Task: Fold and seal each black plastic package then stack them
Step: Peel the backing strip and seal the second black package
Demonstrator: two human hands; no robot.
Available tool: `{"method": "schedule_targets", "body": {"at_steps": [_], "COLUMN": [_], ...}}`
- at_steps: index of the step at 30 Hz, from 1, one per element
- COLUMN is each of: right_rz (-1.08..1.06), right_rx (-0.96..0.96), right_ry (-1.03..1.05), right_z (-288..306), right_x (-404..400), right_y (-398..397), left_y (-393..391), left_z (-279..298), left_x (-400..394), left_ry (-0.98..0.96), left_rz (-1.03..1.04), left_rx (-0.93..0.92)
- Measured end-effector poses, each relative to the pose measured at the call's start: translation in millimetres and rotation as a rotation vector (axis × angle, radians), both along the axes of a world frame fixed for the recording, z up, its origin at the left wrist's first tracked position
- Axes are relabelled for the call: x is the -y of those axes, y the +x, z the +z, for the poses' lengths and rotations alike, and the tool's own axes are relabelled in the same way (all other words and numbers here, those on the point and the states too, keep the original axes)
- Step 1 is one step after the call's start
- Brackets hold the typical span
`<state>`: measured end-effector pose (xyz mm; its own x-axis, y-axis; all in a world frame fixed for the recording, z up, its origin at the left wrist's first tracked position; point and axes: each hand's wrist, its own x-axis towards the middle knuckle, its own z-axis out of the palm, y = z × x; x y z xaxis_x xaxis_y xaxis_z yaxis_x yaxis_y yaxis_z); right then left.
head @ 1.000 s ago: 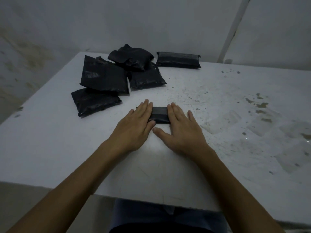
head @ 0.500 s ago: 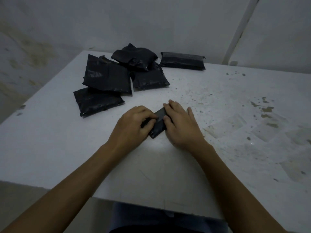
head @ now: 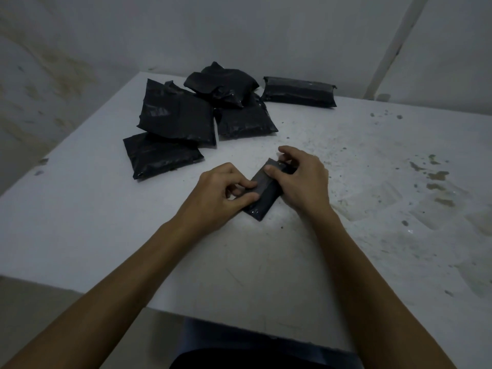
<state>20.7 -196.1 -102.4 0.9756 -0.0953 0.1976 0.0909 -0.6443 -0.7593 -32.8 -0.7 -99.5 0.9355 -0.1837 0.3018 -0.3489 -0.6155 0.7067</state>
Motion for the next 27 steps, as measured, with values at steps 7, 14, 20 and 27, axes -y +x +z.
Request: {"method": "schedule_targets", "body": {"at_steps": [7,14,20,27], "right_rz": [-0.045,-0.114,-0.131,-0.111], "right_rx": [0.010,0.017,0.063,0.088], "right_ry": [0.133,0.125,0.036,-0.010], "right_z": [-5,-5,-5,-8], "right_x": [1,-1,-3,-2], "right_y": [13,18,13,12], "left_y": [0,0,8,64], "left_z": [-1,-3,14,26], "left_x": [-2,-3,-1,26], "left_ry": [-0.036,-0.033,-0.004,0.075], "left_rz": [-0.014,-0.019,0.018,0.109], "left_rx": [-0.023,-0.025,-0.135,-0.216]}}
